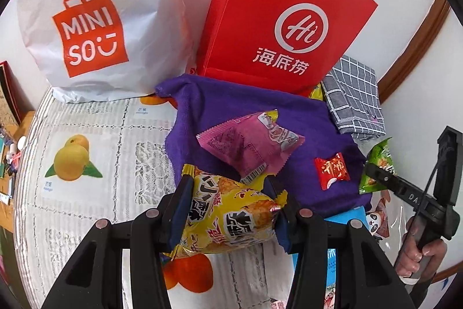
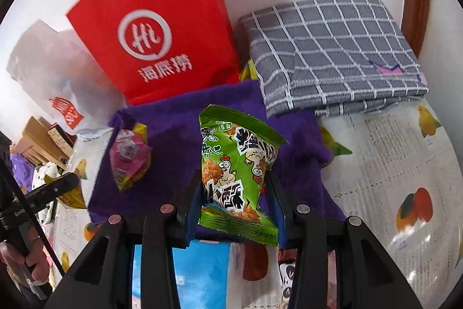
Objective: Organize snacks
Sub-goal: 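Carry both bags over the purple towel and open both tools to drop them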
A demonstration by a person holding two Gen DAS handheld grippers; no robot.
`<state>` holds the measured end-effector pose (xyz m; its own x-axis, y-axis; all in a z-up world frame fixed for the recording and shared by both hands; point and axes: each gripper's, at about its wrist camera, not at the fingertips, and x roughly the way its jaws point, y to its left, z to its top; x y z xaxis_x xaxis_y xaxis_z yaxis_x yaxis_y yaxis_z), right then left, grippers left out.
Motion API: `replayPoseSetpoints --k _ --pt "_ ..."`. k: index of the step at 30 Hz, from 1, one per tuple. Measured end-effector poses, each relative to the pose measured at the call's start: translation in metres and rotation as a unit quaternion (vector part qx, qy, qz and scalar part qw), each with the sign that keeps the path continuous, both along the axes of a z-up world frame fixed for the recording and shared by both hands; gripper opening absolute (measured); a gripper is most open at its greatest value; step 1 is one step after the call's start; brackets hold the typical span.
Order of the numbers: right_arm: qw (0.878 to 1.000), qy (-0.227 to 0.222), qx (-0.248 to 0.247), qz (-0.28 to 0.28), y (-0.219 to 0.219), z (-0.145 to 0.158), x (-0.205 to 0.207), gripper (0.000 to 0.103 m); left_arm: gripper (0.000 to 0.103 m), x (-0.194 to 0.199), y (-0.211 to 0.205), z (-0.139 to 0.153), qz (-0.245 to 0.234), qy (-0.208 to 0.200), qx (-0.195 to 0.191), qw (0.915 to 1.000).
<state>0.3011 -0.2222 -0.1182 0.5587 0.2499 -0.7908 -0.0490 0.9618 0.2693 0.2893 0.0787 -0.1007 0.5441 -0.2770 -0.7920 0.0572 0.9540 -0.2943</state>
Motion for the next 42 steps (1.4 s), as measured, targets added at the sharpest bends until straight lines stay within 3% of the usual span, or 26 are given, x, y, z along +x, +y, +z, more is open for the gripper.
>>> replayPoseSetpoints --k 11,27,34,36,38,42 --pt "1.0 0.026 -0.018 0.004 0.006 -0.025 0.021 0.041 0.048 0.026 -0.02 -0.021 -0.014 0.023 0.024 0.9993" --pt "0.999 0.047 -0.013 0.008 0.007 -0.041 0.033 0.042 0.048 0.045 -0.045 -0.043 -0.034 0.04 0.015 0.9985" --pt "0.997 0.053 -0.054 0.016 0.015 -0.043 0.033 0.053 0.048 0.045 -0.045 -0.044 -0.035 0.047 0.02 0.9981" --pt "0.997 0.047 -0.066 0.016 0.017 -0.04 0.031 0.058 0.055 0.044 -0.045 -0.042 -0.034 0.049 0.025 0.9979" --pt "0.997 0.039 -0.072 0.017 0.018 -0.036 0.028 0.07 0.073 0.042 -0.045 -0.039 -0.03 0.045 0.032 0.998" --pt "0.997 0.025 -0.068 0.017 0.02 -0.026 0.021 0.078 0.079 0.032 -0.045 -0.027 -0.024 0.024 0.056 0.9979"
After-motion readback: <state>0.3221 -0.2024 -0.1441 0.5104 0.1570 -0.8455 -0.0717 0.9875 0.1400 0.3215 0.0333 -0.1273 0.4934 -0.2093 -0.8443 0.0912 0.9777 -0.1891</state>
